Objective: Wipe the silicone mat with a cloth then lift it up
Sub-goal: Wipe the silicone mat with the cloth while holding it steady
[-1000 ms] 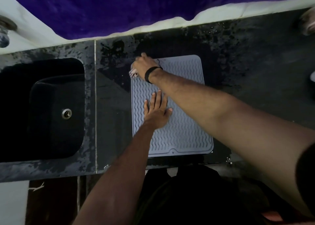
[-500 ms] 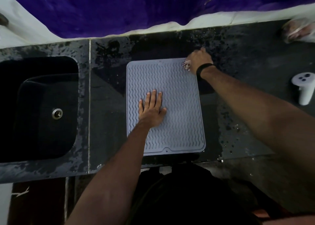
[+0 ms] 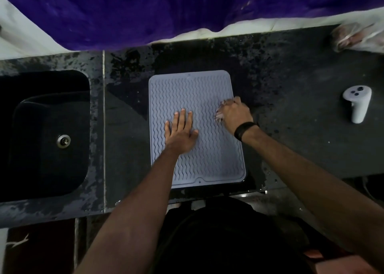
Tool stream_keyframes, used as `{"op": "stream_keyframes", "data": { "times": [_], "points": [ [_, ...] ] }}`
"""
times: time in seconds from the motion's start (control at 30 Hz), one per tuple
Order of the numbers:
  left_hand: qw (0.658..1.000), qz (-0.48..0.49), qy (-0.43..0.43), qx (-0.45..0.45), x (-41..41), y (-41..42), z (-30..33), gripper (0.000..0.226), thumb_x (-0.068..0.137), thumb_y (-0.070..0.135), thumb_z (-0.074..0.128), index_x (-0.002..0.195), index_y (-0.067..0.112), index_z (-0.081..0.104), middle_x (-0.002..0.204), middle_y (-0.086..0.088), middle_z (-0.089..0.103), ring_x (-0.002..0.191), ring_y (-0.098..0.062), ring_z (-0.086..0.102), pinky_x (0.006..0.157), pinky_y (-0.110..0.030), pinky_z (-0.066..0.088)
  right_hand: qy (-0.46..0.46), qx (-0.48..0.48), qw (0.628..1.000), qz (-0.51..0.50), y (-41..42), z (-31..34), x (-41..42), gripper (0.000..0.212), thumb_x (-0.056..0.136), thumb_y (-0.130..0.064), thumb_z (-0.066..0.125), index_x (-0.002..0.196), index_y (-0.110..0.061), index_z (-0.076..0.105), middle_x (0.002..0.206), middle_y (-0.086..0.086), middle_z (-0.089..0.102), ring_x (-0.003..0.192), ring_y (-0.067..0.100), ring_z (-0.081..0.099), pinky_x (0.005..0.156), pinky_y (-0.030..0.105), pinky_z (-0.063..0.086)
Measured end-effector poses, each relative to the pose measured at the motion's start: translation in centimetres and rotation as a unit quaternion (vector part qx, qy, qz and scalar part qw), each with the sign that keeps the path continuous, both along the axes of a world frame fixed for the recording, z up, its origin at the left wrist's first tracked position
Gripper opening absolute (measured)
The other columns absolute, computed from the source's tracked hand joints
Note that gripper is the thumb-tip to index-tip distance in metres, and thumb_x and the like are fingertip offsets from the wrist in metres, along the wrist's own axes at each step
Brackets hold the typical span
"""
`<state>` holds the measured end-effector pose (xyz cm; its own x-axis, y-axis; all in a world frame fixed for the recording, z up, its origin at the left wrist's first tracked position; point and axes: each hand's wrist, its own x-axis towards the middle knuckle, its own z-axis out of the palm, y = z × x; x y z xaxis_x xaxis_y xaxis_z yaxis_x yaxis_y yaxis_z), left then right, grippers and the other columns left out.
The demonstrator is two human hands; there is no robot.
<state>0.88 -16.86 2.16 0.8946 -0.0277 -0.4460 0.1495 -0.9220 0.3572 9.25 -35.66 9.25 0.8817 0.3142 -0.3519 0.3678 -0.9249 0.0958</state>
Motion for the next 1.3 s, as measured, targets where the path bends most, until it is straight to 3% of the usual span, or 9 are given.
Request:
{"op": "stream_keyframes", "data": {
  "times": [0.13,0.3,0.43,0.73,0.9,1.0,1.07,1.17,1.3],
  "points": [
    [1.000,-0.002,-0.004,0.005,-0.1,-0.1,0.5,0.067,0.110,0.048,0.026,0.163,0.029,-0.011,0.169,0.001,-0.022,0.155,-0.020,-0.021,0.123,-0.051,-0.016,0.033,0.006,0.999,0.009,-0.9,0.2,-1.1,0.032,0.090,-0.022,0.059,0.120,-0.013,0.061,0.120,0.009,0.058,0.115,0.028,0.045,0.088,0.037,0.048],
    [1.000,-0.003,0.008,0.005,0.0,-0.1,0.1,0.068,0.109,0.050,0.025,0.162,0.031,-0.014,0.168,0.002,-0.025,0.154,-0.019,-0.025,0.121,-0.050,-0.020,-0.018,0.083,0.995,-0.045,0.3,0.7,3.3,0.038,0.084,-0.019,0.065,0.121,-0.010,0.060,0.121,0.015,0.056,0.117,0.033,0.043,0.089,0.042,0.046],
    [1.000,-0.009,0.017,0.008,0.3,0.1,-0.4,0.068,0.108,0.053,0.022,0.161,0.032,-0.015,0.168,0.002,-0.027,0.153,-0.019,-0.027,0.117,-0.046,-0.025,-0.003,0.072,0.996,-0.060,1.1,0.2,4.7,0.044,0.087,-0.021,0.063,0.128,-0.009,0.056,0.128,0.016,0.052,0.122,0.034,0.040,0.093,0.044,0.045],
    [1.000,-0.005,0.024,0.008,0.3,0.2,-0.7,0.068,0.107,0.056,0.021,0.159,0.036,-0.018,0.165,0.006,-0.032,0.151,-0.016,-0.031,0.111,-0.042,-0.031,0.002,0.046,0.999,-0.020,-1.8,-0.4,-4.8,0.046,0.089,-0.016,0.057,0.135,-0.013,0.051,0.135,0.008,0.050,0.123,0.031,0.039,0.094,0.041,0.046],
    [1.000,-0.008,0.029,0.007,0.3,0.1,-0.3,0.068,0.108,0.055,0.020,0.160,0.035,-0.019,0.165,0.004,-0.032,0.151,-0.016,-0.032,0.113,-0.043,-0.030,0.059,0.027,0.998,-0.014,-1.7,1.2,-4.5,0.036,0.090,-0.025,0.059,0.125,-0.018,0.060,0.124,0.007,0.058,0.117,0.027,0.046,0.091,0.037,0.047],
    [0.999,-0.010,0.039,0.011,0.4,0.0,-0.1,0.069,0.108,0.055,0.020,0.159,0.034,-0.020,0.165,0.004,-0.033,0.151,-0.017,-0.032,0.113,-0.043,-0.029,0.014,0.071,0.997,-0.027,-0.6,2.4,-2.8,0.035,0.088,-0.025,0.061,0.122,-0.018,0.061,0.119,0.010,0.059,0.114,0.028,0.047,0.089,0.039,0.047],
    [0.999,-0.007,0.044,0.020,0.4,-0.1,0.1,0.069,0.107,0.054,0.021,0.160,0.033,-0.020,0.165,0.004,-0.033,0.151,-0.016,-0.033,0.113,-0.044,-0.029,-0.029,0.118,0.992,-0.024,0.7,2.2,-1.9,0.043,0.087,-0.021,0.062,0.129,-0.019,0.057,0.126,0.009,0.056,0.120,0.028,0.045,0.095,0.041,0.045],
    [0.999,-0.004,0.048,0.024,0.5,-0.2,0.2,0.069,0.108,0.054,0.021,0.160,0.032,-0.019,0.165,0.004,-0.033,0.151,-0.016,-0.032,0.115,-0.044,-0.028,-0.003,0.104,0.995,0.014,2.4,1.4,-2.1,0.049,0.089,-0.017,0.061,0.137,-0.019,0.051,0.137,0.007,0.051,0.127,0.029,0.041,0.104,0.043,0.040],
    [0.999,-0.004,0.046,0.024,0.4,-0.2,0.4,0.069,0.108,0.054,0.021,0.160,0.033,-0.019,0.165,0.004,-0.032,0.151,-0.017,-0.031,0.117,-0.047,-0.025,0.019,0.084,0.996,0.029,2.6,0.2,-2.6,0.044,0.090,-0.017,0.059,0.133,-0.022,0.055,0.136,0.007,0.053,0.125,0.029,0.043,0.100,0.042,0.044]
  ]
}}
